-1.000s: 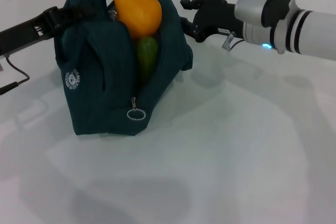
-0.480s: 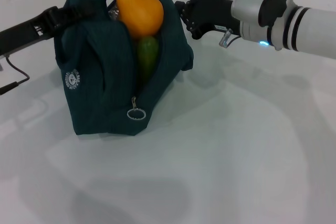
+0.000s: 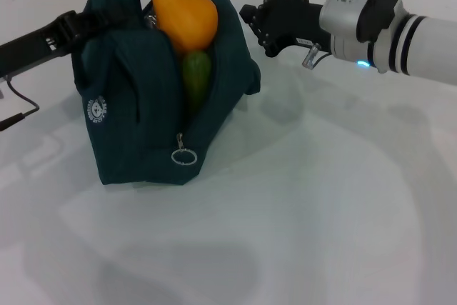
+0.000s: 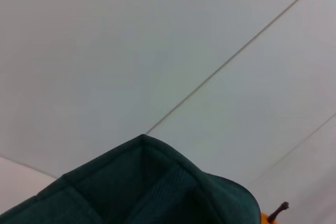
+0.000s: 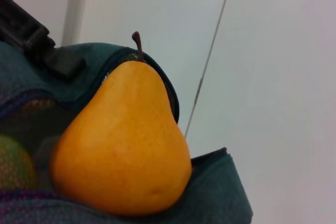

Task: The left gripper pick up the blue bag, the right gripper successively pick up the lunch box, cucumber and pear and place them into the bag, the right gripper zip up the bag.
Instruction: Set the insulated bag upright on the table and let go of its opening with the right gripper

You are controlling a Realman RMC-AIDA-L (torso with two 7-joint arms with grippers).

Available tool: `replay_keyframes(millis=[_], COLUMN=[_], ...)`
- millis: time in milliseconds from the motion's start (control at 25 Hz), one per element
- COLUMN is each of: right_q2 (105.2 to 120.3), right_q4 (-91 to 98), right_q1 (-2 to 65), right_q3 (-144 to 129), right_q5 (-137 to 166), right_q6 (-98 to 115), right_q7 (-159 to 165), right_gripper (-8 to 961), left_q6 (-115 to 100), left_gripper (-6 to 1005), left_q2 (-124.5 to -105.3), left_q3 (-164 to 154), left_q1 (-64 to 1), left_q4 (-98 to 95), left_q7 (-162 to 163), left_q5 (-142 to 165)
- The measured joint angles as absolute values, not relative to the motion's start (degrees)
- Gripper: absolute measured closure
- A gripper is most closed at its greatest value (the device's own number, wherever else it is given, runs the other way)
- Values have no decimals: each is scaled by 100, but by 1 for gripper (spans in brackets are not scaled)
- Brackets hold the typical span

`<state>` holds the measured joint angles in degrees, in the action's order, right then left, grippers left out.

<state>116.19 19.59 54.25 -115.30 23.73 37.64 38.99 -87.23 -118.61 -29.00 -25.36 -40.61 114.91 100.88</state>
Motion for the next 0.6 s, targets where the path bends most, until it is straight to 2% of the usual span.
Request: replay_keyframes(millis=[320,600], right_q2=[11619,11611], right_q4=[2376,2700], right_q1=[5058,4541], right_q3=[-11446,-11111], right_q5=[2373,2409], right_q6=[3761,4043], right_q7=[3659,3427], right_gripper=[951,950], left_q6=[-8675,-8673], left_gripper=[896,896], left_q2=[-11843,-11747], left_q3=[-2894,-2891], left_q1=[-2490,-2392], left_q4=[-4060,-4062], left_q7=[11472,11470], left_q5=[10088,9992])
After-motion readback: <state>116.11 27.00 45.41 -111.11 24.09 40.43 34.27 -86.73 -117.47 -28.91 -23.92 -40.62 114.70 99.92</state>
